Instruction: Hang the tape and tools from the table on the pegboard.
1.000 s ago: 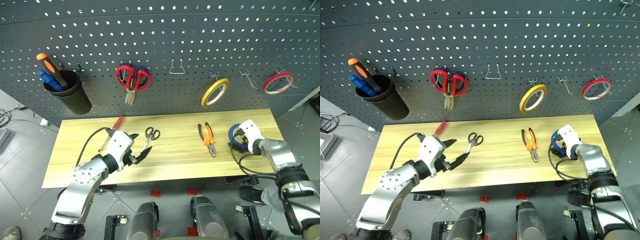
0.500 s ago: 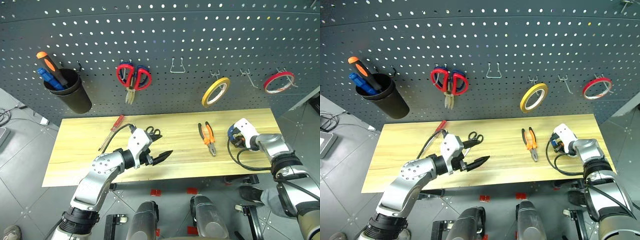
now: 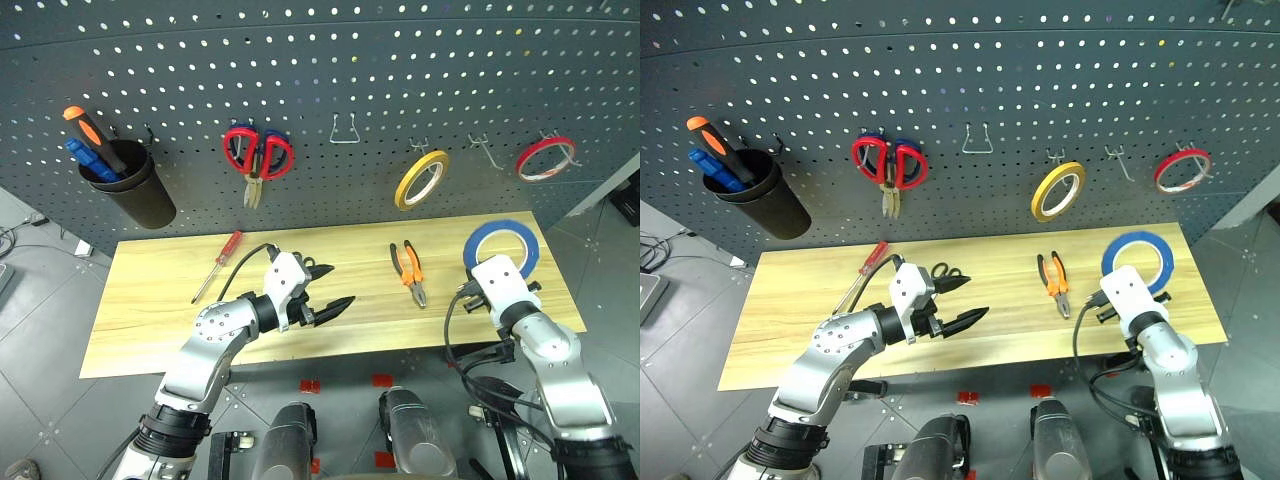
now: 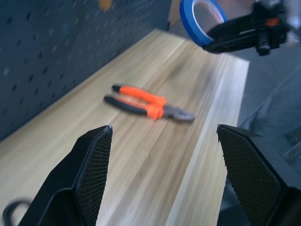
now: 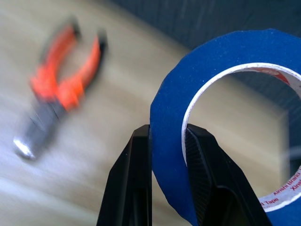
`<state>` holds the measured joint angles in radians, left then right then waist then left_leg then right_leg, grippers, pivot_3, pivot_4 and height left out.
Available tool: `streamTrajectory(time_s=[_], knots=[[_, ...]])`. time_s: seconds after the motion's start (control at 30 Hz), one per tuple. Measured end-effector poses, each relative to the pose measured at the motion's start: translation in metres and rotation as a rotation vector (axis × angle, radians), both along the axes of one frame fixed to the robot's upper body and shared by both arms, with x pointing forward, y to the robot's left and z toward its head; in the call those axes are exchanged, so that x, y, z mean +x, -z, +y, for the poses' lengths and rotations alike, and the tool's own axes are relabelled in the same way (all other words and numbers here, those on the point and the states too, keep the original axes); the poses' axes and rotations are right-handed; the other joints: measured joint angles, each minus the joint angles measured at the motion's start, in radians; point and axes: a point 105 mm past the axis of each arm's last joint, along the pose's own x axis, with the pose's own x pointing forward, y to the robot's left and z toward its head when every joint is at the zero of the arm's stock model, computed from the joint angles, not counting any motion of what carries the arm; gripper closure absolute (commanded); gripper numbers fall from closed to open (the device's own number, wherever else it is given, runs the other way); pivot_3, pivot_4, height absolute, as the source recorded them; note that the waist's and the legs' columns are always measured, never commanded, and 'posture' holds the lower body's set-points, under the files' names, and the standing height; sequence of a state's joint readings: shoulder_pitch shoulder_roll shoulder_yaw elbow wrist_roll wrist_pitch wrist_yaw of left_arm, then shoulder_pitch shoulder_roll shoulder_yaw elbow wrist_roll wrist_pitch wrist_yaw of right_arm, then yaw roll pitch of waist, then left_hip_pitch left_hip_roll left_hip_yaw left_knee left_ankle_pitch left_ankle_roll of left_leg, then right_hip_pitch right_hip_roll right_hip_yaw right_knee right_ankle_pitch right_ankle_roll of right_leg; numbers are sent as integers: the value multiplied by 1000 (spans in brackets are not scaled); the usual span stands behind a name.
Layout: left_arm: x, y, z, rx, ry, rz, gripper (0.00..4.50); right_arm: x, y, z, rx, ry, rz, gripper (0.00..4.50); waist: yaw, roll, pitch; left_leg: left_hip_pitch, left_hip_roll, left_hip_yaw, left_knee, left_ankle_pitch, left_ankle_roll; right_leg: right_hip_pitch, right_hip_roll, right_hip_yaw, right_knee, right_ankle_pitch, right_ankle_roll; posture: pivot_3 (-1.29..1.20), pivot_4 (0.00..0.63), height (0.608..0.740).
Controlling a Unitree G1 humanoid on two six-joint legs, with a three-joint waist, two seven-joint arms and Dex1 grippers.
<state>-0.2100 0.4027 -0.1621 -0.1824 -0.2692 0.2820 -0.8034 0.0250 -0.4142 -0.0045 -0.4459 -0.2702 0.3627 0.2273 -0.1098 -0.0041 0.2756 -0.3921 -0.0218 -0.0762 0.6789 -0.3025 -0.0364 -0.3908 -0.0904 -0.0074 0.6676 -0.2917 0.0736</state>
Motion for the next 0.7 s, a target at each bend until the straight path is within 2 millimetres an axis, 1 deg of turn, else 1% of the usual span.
streamTrajectory(time_s=[0.03,0.1,0.17,0.2,0.23,0.3,0.37,0.5,0.57,0.63,0.7], knots=[[1,-2,-2,-8,9,-11,747,-3,-18,9,-21,-24,-98,3813,-3,0,0,0,0,0,0,1,1,1,0,0,-1,2,1,-274,246,740],[4,-8,-6,-18,25,-36,747,-1,-43,20,-30,-55,-224,3813,-6,-1,-1,0,-1,0,0,2,3,1,1,0,-2,4,0,-283,240,740],[7,-13,-9,-28,34,-62,747,6,-62,25,-33,-78,-301,3813,-8,-1,-1,0,-1,0,0,4,1,1,1,0,-2,4,0,-281,238,740],[10,-16,-11,-35,38,-80,747,14,-70,26,-26,-92,-327,3813,-11,-1,-1,0,-1,0,0,5,2,1,1,0,-3,4,0,-281,238,740],[11,-19,-13,-37,41,-92,747,19,-74,26,-21,-96,-337,3813,-11,-2,-1,0,-1,0,0,5,2,1,1,-1,-3,4,0,-275,230,740],[15,-22,-13,-42,41,-105,747,30,-77,21,-1,-105,-335,3813,-11,-2,-1,-1,0,0,0,5,2,1,1,-1,-4,4,0,-275,230,740],[17,-26,-17,-57,47,-118,747,46,-72,11,39,-98,-299,3813,-13,-2,-1,-2,0,1,0,5,2,1,0,-1,-5,4,0,-275,230,740],[21,-33,-23,-80,55,-146,747,68,-65,-2,102,-105,-246,3813,-21,-2,-1,-2,0,2,0,6,3,1,-1,0,-4,4,0,-258,221,740],[22,-39,-26,-92,62,-165,747,75,-67,-4,114,-121,-243,3813,-28,-2,-1,-2,0,2,0,6,4,1,-1,-1,-3,4,0,-258,221,740],[24,-47,-28,-101,69,-191,747,79,-69,-6,125,-134,-239,3813,-31,-2,-1,-2,0,2,0,6,4,1,0,-1,-3,4,0,-254,214,740],[25,-50,-29,-106,68,-200,747,81,-68,-7,135,-139,-232,3813,-33,-2,-1,-2,0,2,0,6,4,1,0,-1,-3,4,0,-254,214,740]])
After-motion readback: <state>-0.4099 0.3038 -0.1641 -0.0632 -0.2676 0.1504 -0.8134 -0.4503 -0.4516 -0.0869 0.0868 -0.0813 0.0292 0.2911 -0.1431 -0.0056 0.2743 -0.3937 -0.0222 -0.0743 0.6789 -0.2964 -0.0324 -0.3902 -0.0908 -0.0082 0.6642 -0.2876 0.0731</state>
